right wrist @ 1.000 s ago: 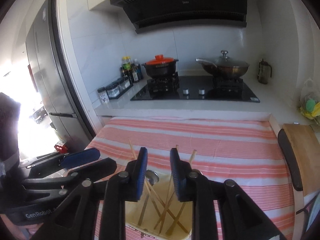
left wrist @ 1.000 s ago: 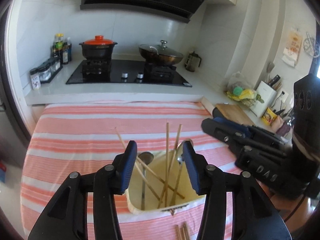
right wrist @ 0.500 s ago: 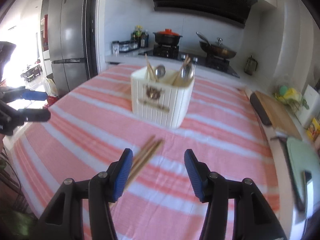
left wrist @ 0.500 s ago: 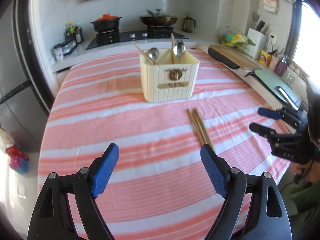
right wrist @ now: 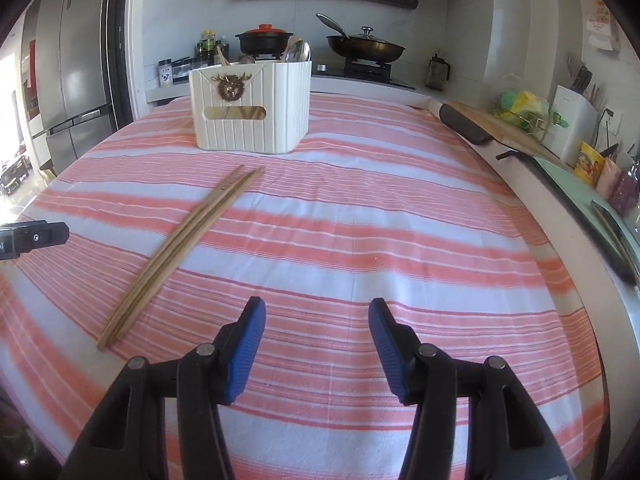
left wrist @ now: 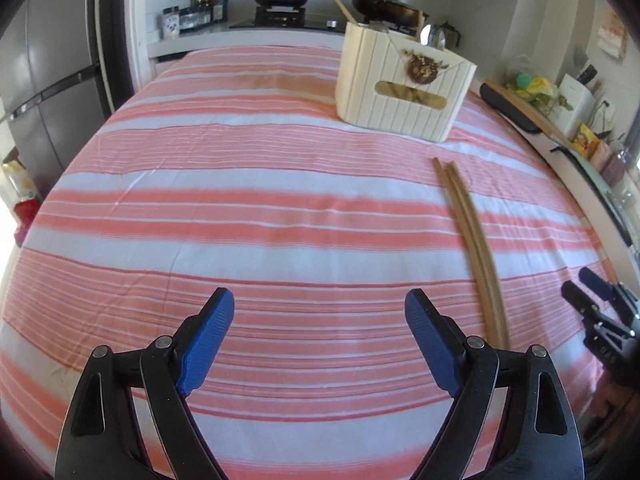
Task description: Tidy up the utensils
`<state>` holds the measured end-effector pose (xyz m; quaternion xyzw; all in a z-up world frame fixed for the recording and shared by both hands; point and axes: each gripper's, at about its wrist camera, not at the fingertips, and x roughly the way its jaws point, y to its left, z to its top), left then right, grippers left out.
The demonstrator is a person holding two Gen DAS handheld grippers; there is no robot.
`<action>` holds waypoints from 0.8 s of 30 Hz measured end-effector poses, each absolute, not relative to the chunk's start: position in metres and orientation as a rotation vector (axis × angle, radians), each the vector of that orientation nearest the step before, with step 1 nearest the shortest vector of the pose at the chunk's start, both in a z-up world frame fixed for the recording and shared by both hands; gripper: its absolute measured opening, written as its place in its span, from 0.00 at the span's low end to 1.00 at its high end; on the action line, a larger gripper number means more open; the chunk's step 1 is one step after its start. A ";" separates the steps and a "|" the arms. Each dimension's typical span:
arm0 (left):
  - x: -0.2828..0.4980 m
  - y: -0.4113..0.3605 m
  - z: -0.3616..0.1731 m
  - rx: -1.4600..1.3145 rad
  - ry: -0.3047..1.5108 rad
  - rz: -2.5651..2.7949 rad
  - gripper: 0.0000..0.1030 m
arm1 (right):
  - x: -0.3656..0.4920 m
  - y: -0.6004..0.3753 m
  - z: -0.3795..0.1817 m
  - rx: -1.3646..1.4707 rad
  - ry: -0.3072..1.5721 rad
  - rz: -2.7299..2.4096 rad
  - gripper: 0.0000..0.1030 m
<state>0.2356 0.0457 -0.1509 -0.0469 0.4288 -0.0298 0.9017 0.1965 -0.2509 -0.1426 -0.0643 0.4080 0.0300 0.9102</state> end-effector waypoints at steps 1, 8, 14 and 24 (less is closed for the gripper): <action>0.236 0.046 -0.155 -0.084 0.884 -0.057 0.85 | 0.197 -0.252 -0.145 -0.145 0.839 0.060 0.53; 0.240 0.046 -0.168 -0.063 0.882 -0.072 0.85 | 0.199 -0.260 -0.152 -0.103 0.839 0.068 0.53; 0.239 0.042 -0.169 -0.040 0.884 -0.088 0.87 | 0.196 -0.253 -0.157 -0.129 0.839 0.056 0.53; 0.241 0.044 -0.170 -0.062 0.894 -0.117 0.94 | 0.201 -0.263 -0.163 -0.051 0.877 0.068 0.53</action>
